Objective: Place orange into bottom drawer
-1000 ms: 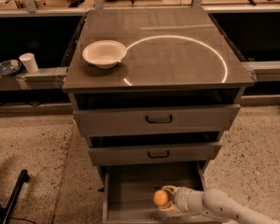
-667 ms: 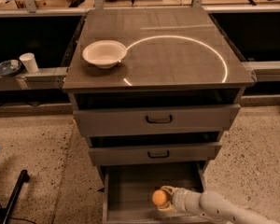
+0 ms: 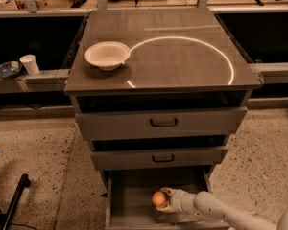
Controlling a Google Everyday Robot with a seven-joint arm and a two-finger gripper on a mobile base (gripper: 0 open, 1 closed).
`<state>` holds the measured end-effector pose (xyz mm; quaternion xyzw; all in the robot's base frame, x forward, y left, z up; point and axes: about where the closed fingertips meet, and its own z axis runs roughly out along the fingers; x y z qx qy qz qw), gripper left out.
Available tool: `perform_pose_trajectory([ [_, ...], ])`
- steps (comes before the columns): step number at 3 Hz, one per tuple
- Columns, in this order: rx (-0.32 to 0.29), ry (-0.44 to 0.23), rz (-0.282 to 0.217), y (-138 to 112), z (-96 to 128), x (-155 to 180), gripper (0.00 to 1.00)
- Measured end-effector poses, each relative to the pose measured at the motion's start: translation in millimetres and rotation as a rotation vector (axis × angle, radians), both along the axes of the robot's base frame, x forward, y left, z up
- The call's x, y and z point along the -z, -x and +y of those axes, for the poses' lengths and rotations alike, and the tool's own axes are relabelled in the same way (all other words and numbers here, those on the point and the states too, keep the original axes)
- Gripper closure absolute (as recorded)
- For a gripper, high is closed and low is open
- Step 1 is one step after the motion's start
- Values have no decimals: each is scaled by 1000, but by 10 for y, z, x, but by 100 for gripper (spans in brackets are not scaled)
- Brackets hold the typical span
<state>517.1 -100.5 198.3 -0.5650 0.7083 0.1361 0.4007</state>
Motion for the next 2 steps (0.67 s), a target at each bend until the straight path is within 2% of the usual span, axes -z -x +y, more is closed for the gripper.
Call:
perform_pose_trajectory([
  [2,-4,24,6,-58,48,133,100],
])
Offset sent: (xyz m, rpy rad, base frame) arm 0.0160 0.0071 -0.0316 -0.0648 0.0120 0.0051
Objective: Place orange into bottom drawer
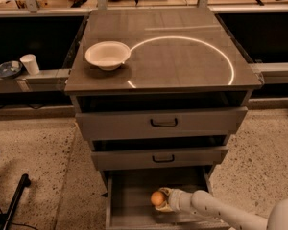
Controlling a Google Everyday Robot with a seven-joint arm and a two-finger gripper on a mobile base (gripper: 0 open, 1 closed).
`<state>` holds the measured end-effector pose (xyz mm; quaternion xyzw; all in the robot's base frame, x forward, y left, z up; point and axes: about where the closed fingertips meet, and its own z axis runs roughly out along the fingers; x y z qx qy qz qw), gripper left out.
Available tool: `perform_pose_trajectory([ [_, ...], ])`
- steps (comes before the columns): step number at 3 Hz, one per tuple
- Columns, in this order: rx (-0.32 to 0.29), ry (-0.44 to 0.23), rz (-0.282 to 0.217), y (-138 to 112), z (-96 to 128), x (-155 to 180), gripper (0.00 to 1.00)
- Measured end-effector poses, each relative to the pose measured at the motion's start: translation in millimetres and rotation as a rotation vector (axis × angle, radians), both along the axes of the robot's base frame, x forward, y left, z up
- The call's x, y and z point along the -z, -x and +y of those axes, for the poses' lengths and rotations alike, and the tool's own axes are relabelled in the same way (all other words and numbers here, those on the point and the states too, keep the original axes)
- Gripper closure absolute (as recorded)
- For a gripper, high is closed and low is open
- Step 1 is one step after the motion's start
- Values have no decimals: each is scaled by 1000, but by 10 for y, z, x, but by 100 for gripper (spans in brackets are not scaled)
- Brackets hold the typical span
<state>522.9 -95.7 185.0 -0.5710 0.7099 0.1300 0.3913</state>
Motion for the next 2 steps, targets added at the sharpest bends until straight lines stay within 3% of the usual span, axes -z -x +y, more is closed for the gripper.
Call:
perform_pose_trajectory([
  [2,-33,-6,77,-134,59,534,100],
])
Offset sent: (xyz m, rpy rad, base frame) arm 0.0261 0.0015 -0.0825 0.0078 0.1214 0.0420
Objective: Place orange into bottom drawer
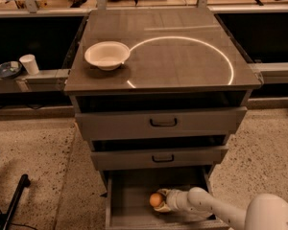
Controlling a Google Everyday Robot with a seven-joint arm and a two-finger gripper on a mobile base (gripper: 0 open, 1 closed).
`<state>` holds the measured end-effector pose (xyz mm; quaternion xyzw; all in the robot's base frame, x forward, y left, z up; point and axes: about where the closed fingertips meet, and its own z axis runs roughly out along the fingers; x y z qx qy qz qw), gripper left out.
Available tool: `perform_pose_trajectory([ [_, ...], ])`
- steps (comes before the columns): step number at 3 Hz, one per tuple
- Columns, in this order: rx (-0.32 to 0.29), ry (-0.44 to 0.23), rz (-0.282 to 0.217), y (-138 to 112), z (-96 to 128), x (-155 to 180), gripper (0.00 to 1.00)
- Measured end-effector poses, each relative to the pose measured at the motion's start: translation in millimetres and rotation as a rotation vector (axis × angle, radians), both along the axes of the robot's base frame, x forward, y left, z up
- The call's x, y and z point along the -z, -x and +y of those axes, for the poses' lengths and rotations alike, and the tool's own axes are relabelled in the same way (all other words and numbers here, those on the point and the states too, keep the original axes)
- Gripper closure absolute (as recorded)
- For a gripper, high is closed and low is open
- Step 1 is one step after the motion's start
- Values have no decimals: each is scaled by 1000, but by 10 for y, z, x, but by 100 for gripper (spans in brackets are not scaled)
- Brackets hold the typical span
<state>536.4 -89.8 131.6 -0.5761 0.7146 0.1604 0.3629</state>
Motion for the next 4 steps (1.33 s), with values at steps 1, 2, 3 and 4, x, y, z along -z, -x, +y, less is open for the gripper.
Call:
perform_pose_trajectory([
  [1,4,1,-2,-51,-28,15,84],
  [2,4,1,-2,-51,-27,15,60],
  [3,4,1,-2,-51,-27,15,36],
  [4,4,1,-2,-51,-27,15,14],
])
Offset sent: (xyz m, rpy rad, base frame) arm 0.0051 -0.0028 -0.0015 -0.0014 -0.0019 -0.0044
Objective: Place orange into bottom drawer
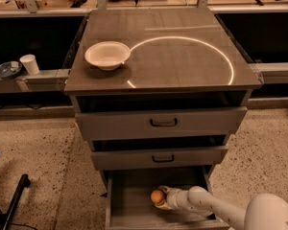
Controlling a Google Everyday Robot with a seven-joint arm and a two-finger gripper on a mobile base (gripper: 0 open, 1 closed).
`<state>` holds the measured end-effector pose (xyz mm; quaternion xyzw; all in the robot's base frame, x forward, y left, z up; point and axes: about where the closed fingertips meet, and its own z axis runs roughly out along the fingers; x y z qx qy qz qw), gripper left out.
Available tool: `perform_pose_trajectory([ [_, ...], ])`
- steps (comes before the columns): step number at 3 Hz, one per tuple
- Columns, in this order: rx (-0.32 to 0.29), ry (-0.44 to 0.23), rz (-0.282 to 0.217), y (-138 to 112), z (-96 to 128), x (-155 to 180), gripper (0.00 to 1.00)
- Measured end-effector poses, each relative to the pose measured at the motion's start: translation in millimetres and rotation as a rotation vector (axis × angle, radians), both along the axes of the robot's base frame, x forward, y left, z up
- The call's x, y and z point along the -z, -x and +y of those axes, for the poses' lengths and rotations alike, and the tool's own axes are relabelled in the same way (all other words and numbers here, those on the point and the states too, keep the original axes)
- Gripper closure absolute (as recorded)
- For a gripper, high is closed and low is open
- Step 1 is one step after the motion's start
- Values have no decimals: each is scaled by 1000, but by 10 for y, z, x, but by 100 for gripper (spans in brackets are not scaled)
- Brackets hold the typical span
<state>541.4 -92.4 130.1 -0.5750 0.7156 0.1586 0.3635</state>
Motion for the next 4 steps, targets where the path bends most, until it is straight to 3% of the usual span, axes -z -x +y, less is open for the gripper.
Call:
perform_pose_trajectory([
  [1,0,0,0,0,1,0,0],
  [3,-24,12,4,42,-22,-132,0],
  [4,-61,-20,5,163,-160,-545,0],
])
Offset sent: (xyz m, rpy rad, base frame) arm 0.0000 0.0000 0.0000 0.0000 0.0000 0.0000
